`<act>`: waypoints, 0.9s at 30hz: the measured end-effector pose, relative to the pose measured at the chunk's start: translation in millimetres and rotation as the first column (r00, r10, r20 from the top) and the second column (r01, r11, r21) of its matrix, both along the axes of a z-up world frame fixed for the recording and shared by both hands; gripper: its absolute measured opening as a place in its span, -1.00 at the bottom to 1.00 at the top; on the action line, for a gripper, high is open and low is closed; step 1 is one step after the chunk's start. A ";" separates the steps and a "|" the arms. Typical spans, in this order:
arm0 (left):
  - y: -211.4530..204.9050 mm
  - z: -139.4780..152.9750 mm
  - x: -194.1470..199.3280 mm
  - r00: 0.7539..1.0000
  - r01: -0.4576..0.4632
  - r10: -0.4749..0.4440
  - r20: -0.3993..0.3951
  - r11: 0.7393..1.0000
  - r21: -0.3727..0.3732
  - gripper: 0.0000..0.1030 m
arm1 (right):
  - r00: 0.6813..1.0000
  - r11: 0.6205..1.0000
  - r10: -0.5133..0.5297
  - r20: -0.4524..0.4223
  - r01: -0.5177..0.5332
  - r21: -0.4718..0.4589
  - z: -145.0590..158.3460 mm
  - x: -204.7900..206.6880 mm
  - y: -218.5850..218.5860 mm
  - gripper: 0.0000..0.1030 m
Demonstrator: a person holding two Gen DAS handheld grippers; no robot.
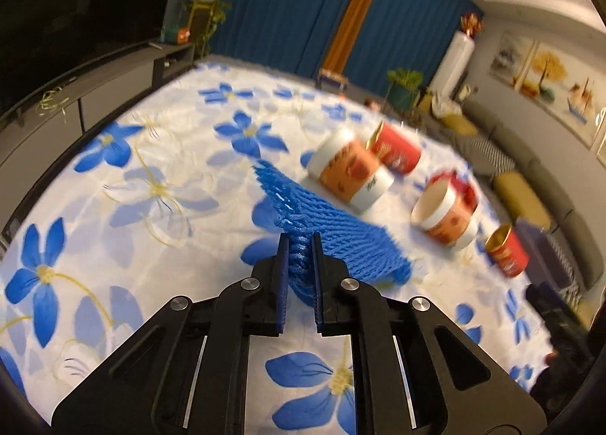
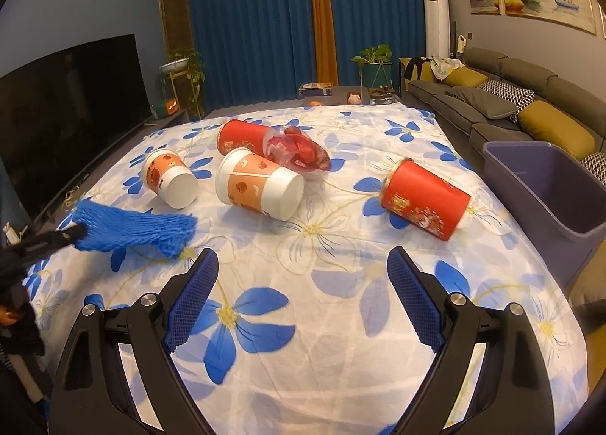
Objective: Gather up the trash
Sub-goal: 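Grasp the white-and-orange paper cup with the right tool while the left tool lifts the blue sleeve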
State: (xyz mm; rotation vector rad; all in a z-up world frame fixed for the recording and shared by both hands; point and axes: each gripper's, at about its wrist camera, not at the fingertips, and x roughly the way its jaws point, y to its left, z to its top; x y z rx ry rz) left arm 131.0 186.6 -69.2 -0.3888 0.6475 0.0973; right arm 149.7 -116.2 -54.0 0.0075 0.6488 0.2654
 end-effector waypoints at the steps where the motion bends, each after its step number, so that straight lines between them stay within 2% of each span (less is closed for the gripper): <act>1: 3.2 6.6 -6.1 1.000 -0.017 0.018 0.023 1.000 -0.006 -0.81 | 1.000 1.000 0.005 -0.002 -0.005 -0.003 -0.2 2.9 3.5 0.71; 5: 10.2 19.5 -21.3 0.996 -0.054 0.054 0.067 0.999 0.001 -0.80 | 1.000 0.999 0.015 -0.003 -0.015 -0.029 0.7 21.9 28.9 0.71; 12: 10.6 20.9 -34.9 0.994 -0.046 0.046 0.096 0.999 0.000 -0.80 | 1.000 0.998 0.001 -0.014 -0.002 -0.057 0.4 70.6 82.6 0.70; 14: 12.6 18.3 -34.0 0.995 -0.029 0.030 0.093 1.000 -0.013 -0.80 | 1.000 0.997 -0.011 -0.017 0.009 -0.076 0.8 82.8 93.1 0.59; 18: 15.8 15.2 -31.4 0.996 0.010 -0.007 0.089 0.999 -0.041 -0.80 | 0.998 0.993 -0.062 -0.024 0.059 -0.100 1.6 110.2 105.5 0.49; 22: 15.7 16.4 -30.2 0.994 0.048 -0.042 0.100 0.997 -0.058 -0.80 | 0.993 0.988 -0.104 -0.063 0.096 -0.119 -8.9 122.1 100.8 0.14; 24: 14.8 17.6 -30.2 0.992 0.071 -0.064 0.106 0.995 -0.066 -0.80 | 0.993 0.991 -0.100 -0.069 0.093 -0.101 -11.5 117.4 94.4 0.08; 26: 14.5 18.6 -31.3 0.990 0.091 -0.083 0.111 0.993 -0.071 -0.80 | 0.994 0.989 -0.095 -0.059 0.088 -0.117 -12.3 104.7 90.1 -0.26; 27: 14.0 19.2 -32.2 0.990 0.099 -0.091 0.112 0.993 -0.071 -0.80 | 0.994 0.990 -0.094 -0.059 0.087 -0.115 -13.2 97.4 86.7 -0.32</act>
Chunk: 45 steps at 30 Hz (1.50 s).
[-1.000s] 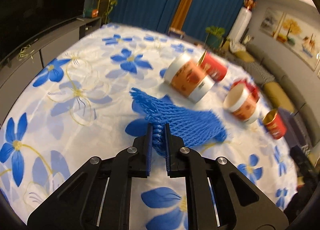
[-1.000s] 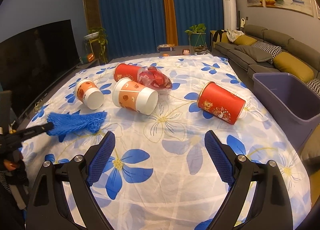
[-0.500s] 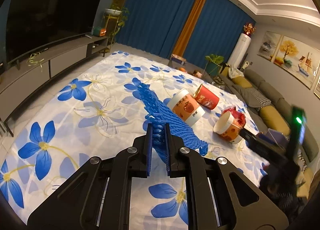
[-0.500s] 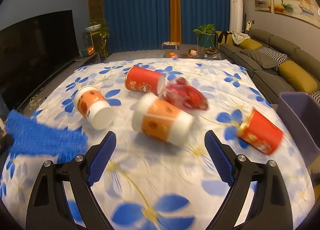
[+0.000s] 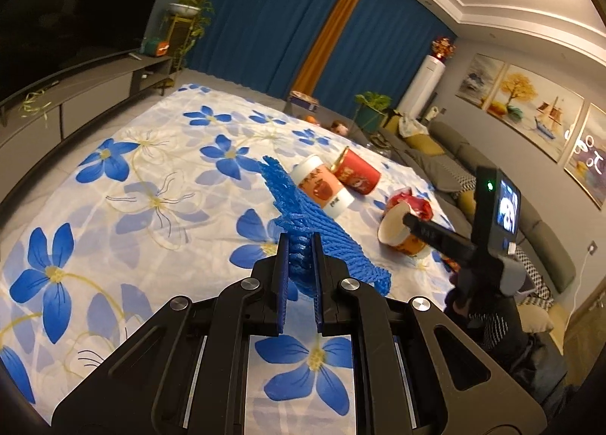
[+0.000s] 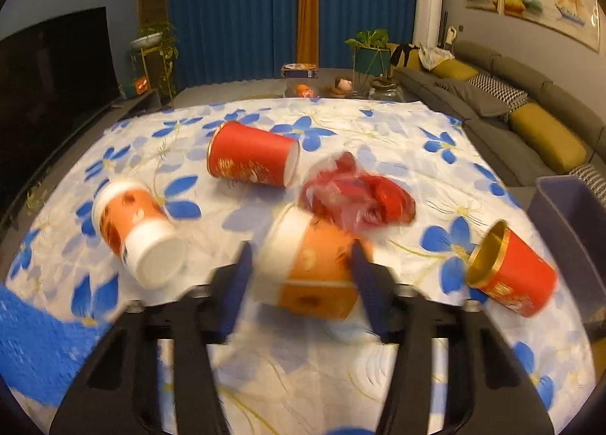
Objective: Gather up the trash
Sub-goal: 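Grasp the white-and-orange paper cup with the right tool while the left tool lifts the blue sleeve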
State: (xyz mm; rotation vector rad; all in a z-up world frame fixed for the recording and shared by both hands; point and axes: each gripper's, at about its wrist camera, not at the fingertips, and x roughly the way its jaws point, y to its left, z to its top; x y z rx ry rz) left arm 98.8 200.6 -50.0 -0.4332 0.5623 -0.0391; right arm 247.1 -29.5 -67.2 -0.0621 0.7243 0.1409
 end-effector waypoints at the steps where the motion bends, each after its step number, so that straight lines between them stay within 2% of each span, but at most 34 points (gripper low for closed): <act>1: -0.2 0.6 -1.5 1.000 0.007 -0.007 0.002 1.000 -0.001 -0.80 | 1.000 1.000 -0.002 -0.002 0.002 0.003 -1.4 -4.8 -2.5 -0.39; 6: -2.3 1.9 -13.1 1.000 0.024 -0.024 0.001 1.000 -0.003 -0.80 | 0.999 0.999 -0.035 -0.014 0.035 0.034 -9.7 -29.7 -32.3 -0.82; 8: -4.6 2.8 -20.1 1.000 0.024 -0.024 0.002 1.000 0.001 -0.80 | 0.999 0.998 -0.046 -0.018 0.047 0.051 -10.7 -34.1 -42.5 -0.90; 16: -24.5 9.9 -42.7 1.000 0.019 -0.020 0.013 1.000 0.018 -0.80 | 0.999 0.994 -0.013 0.038 0.009 0.111 1.5 -78.6 -72.9 -0.93; 27: -76.1 28.1 -47.5 0.995 0.094 -0.097 0.032 0.992 0.079 -0.80 | 0.997 0.985 0.047 0.056 -0.056 0.163 8.0 -152.8 -116.6 -0.93; 37: -103.4 40.3 -23.6 0.986 0.153 -0.160 0.055 0.982 0.110 -0.80 | 0.992 0.978 0.019 0.121 -0.044 0.205 30.1 -159.5 -141.5 -0.93; 45: -143.5 64.9 18.1 0.963 0.238 -0.253 0.095 0.961 0.140 -0.80 | 0.982 0.973 -0.052 0.183 0.008 0.232 53.3 -143.7 -178.6 -0.93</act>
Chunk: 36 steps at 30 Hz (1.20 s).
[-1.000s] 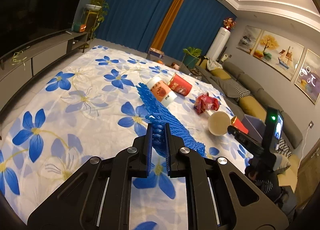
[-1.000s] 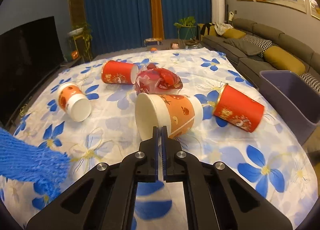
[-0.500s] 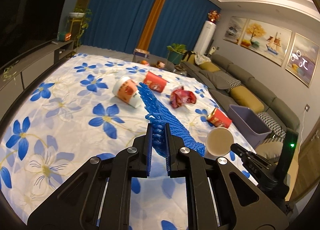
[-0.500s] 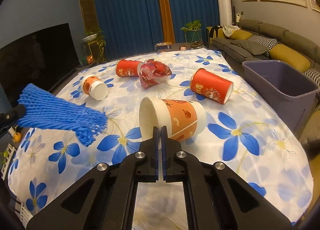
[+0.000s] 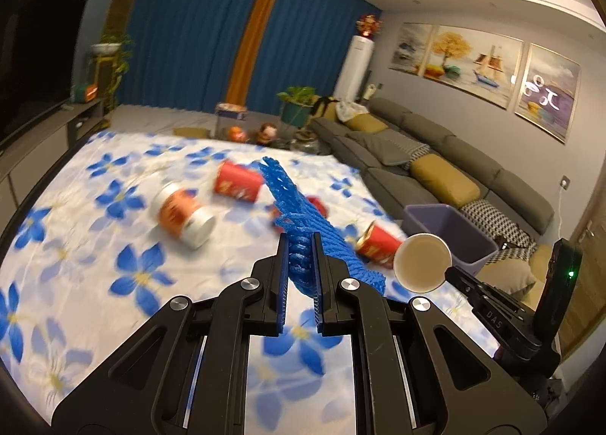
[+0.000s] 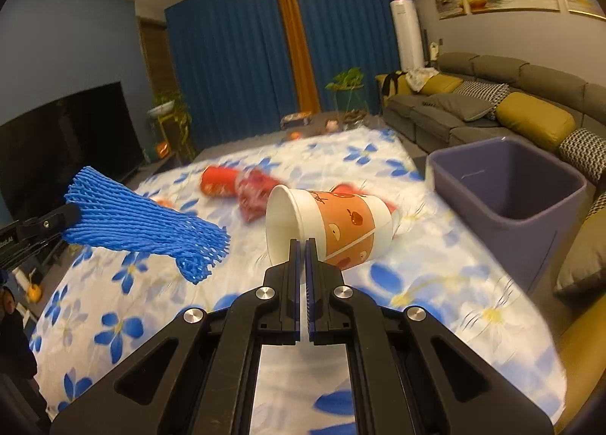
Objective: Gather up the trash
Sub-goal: 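Grasp the white-and-orange paper cup with the right tool while the left tool lifts the blue sleeve, then carry the blue sleeve and paper cup over the purple bin, then open both tools to drop the sleeve and cup into the purple bin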
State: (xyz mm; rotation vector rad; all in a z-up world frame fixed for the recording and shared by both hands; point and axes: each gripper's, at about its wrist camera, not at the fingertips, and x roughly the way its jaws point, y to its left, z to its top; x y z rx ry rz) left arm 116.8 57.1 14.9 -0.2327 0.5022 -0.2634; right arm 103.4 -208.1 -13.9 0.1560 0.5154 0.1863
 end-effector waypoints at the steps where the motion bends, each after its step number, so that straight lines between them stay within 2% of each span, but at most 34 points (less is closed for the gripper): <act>1: -6.5 3.0 4.0 1.000 0.011 -0.011 0.008 1.000 0.007 -0.80 | 1.000 1.000 -0.012 0.007 0.012 0.003 2.6 1.9 -5.6 -0.93; 6: -56.0 23.8 36.0 0.994 0.089 -0.092 0.057 0.995 0.053 -0.80 | 0.992 0.994 -0.111 0.065 0.111 0.006 21.1 16.0 -47.7 -0.93; 15: -155.3 42.4 94.9 0.971 0.211 -0.217 0.105 0.975 0.067 -0.80 | 0.958 0.963 -0.268 0.101 0.269 0.009 38.7 42.4 -128.1 -0.93; 22: -226.4 24.2 138.1 0.952 0.289 -0.294 0.088 0.955 0.061 -0.80 | 0.941 0.947 -0.321 0.111 0.322 0.009 43.1 59.9 -165.5 -0.93; 28: -265.7 3.2 159.4 0.939 0.335 -0.339 0.051 0.940 0.067 -0.80 | 0.936 0.942 -0.333 0.113 0.334 0.009 41.0 73.1 -178.8 -0.99; 33: -295.3 -18.1 174.4 0.928 0.371 -0.371 -0.011 0.925 0.084 -0.80 | 0.938 0.941 -0.336 0.079 0.337 0.003 23.6 87.2 -187.2 -0.99; 36: -310.3 -34.3 178.3 0.915 0.403 -0.400 -0.056 0.912 0.075 -0.80 | 0.935 0.936 -0.351 0.043 0.350 0.032 11.0 89.3 -195.4 -0.99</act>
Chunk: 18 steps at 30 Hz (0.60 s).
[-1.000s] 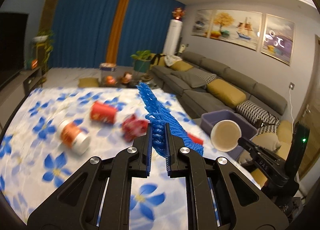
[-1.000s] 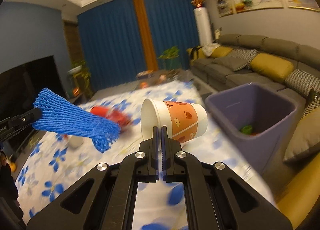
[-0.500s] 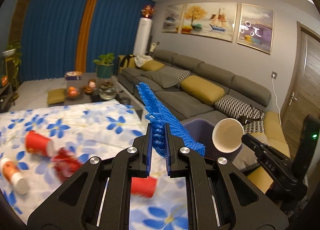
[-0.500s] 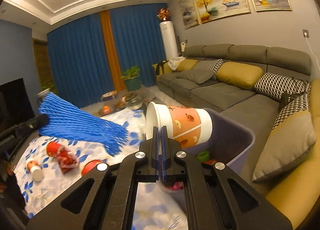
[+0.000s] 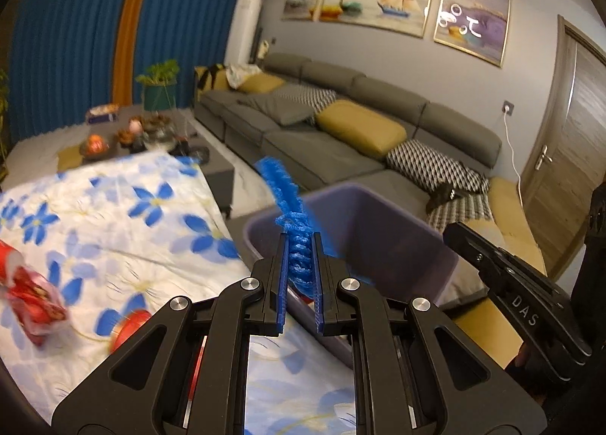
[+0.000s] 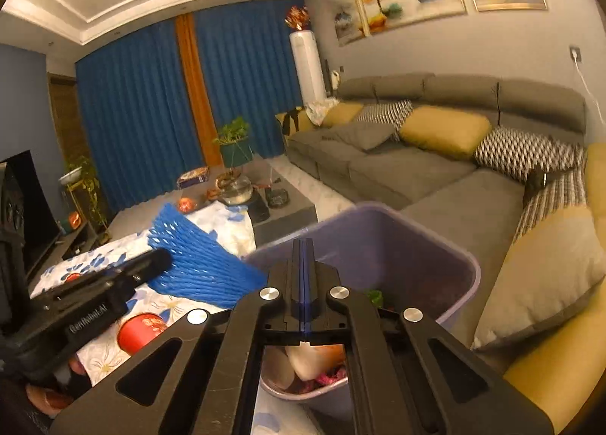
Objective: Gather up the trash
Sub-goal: 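Open both tools to drop the sleeve and cup into the purple bin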
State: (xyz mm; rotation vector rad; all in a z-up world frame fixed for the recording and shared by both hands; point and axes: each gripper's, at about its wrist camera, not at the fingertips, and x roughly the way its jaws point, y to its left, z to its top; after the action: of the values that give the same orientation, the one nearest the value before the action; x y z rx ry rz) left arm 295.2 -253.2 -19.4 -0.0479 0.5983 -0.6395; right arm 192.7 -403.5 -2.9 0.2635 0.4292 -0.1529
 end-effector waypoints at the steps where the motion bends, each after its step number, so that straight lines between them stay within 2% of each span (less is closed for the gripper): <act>1: -3.0 -2.5 1.0 1.000 0.009 -0.009 -0.005 1.000 0.003 -0.79 | 1.000 1.000 -0.001 -0.004 0.001 0.001 -2.1 -0.7 -1.0 -0.99; 9: -20.3 -19.2 2.0 0.998 0.054 -0.052 -0.047 0.998 0.032 -0.78 | 0.999 1.000 -0.015 -0.043 0.016 0.024 -11.8 -9.7 -6.8 -0.99; 12: -28.2 -24.6 3.8 0.995 0.074 -0.071 -0.067 0.996 0.048 -0.70 | 0.999 1.000 -0.013 -0.053 0.014 0.022 -13.4 -11.8 -4.0 -0.99; 13: -29.4 -26.4 3.8 0.994 0.078 -0.074 -0.075 0.995 0.054 -0.63 | 0.998 1.000 -0.013 -0.054 0.014 0.023 -13.7 -11.8 -3.8 -0.99; 15: -31.0 -30.3 4.7 0.992 0.090 -0.085 -0.092 0.994 0.053 -0.35 | 0.998 0.999 -0.014 -0.057 0.016 0.028 -14.3 -13.7 -4.5 -0.98; 17: -28.2 -31.8 4.5 0.992 0.079 -0.074 -0.099 0.996 0.042 0.30 | 0.998 0.999 -0.018 -0.055 0.020 0.033 -13.2 -15.1 -5.6 -0.89; 18: -24.5 -31.1 4.0 0.993 0.065 -0.062 -0.096 0.997 0.035 0.35 | 0.998 0.999 -0.020 -0.055 0.022 0.031 -10.9 -14.7 -6.0 -0.86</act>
State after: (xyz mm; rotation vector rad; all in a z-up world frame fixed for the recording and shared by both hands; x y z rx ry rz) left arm 299.2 -277.7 -50.5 -0.0235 0.7063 -0.6901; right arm 178.1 -409.5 -13.8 0.2957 0.4840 -0.1741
